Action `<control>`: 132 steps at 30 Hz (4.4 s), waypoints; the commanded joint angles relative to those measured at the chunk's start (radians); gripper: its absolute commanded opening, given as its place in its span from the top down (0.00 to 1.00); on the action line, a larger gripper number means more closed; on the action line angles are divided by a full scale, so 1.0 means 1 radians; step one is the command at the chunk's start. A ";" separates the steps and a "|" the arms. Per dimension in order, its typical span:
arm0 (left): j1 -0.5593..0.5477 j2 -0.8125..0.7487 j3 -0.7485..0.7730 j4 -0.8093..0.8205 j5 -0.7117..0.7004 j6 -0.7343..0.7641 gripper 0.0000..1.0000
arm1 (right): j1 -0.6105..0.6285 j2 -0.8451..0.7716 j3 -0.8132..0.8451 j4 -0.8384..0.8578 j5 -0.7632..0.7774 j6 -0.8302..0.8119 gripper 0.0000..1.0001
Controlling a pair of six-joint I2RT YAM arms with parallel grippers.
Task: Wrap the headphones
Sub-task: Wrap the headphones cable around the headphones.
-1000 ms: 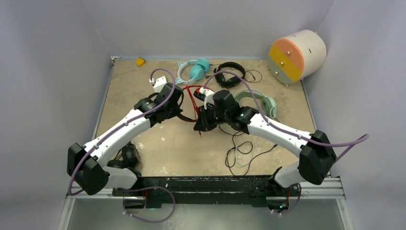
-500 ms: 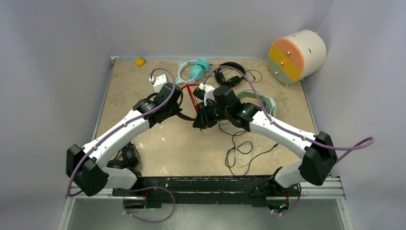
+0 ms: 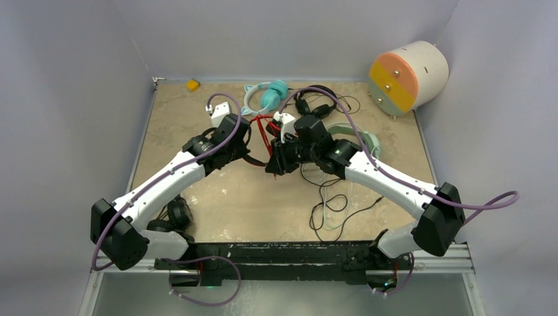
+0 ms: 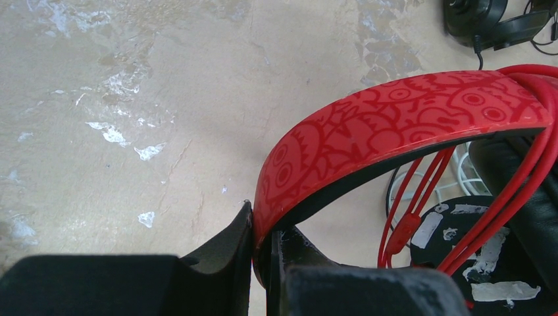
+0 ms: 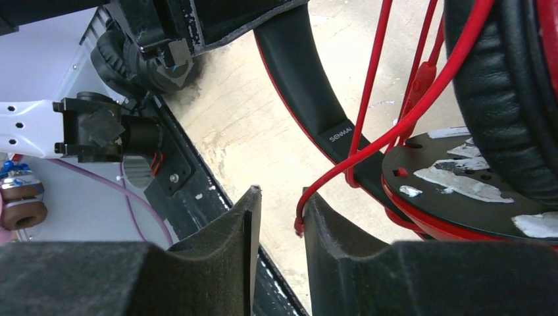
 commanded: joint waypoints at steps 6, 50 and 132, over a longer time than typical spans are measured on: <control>0.004 -0.049 0.023 0.075 -0.017 -0.017 1.00 | 0.006 -0.041 0.069 -0.083 0.084 -0.041 0.67; 0.003 -0.047 0.027 0.073 -0.025 -0.075 1.00 | 0.006 0.002 0.106 0.101 0.323 0.030 0.71; 0.070 0.049 0.087 -0.025 0.086 -0.103 1.00 | 0.014 0.022 -0.129 0.334 0.042 -0.163 0.85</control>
